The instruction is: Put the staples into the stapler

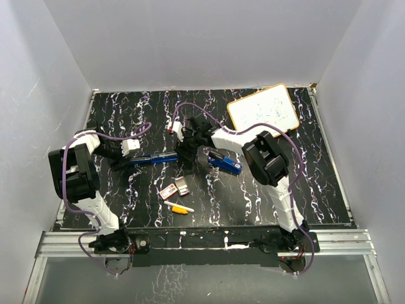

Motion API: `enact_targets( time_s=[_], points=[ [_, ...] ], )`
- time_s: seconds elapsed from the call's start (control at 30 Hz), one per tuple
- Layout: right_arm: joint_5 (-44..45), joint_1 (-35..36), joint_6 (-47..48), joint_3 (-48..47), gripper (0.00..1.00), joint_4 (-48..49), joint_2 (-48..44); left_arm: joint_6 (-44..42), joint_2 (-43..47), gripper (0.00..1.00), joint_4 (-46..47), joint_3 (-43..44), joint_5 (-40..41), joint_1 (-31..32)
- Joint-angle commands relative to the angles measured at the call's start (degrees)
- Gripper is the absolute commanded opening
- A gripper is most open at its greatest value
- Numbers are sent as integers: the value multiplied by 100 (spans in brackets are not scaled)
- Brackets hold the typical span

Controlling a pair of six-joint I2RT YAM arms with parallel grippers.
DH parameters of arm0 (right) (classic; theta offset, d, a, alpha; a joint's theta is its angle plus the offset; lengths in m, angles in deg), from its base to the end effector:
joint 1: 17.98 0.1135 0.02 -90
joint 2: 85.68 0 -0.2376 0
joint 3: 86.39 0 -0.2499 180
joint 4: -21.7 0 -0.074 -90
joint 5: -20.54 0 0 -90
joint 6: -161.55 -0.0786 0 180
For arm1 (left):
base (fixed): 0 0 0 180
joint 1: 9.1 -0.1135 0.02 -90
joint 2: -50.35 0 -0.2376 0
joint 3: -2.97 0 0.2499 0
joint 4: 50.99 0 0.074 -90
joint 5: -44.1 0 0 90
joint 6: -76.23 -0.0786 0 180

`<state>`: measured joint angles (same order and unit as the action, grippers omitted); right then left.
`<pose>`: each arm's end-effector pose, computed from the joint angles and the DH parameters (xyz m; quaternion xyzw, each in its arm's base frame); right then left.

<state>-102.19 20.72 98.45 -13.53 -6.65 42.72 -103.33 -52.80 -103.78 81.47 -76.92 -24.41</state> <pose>0.3568 0.3403 0.1024 -0.5696 0.7042 0.2971 0.3023 0.3308 0.0486 0.1027 0.6014 0.7460 -0.0785 0.2750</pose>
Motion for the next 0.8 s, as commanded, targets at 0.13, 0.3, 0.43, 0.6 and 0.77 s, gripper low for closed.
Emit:
enact_targets(
  time_s=[0.13, 0.3, 0.43, 0.6, 0.77],
  points=[
    [-189, 158, 258, -490, 50, -137, 251, -903, 107, 49, -522, -124, -259, -33],
    [-258, 196, 481, -110, 37, -248, -37, -1103, 195, 45, -763, -143, -508, 12],
    [-313, 212, 554, 428, 26, -312, -382, -1106, 412, 45, -704, -461, -525, 195],
    [-283, 225, 485, 1393, 18, -130, -1056, -913, 787, 45, -718, -836, -680, 612],
    [-102, 249, 330, 2480, 15, 327, -1752, -348, 1295, 58, -242, -1333, -812, 1152]
  ],
)
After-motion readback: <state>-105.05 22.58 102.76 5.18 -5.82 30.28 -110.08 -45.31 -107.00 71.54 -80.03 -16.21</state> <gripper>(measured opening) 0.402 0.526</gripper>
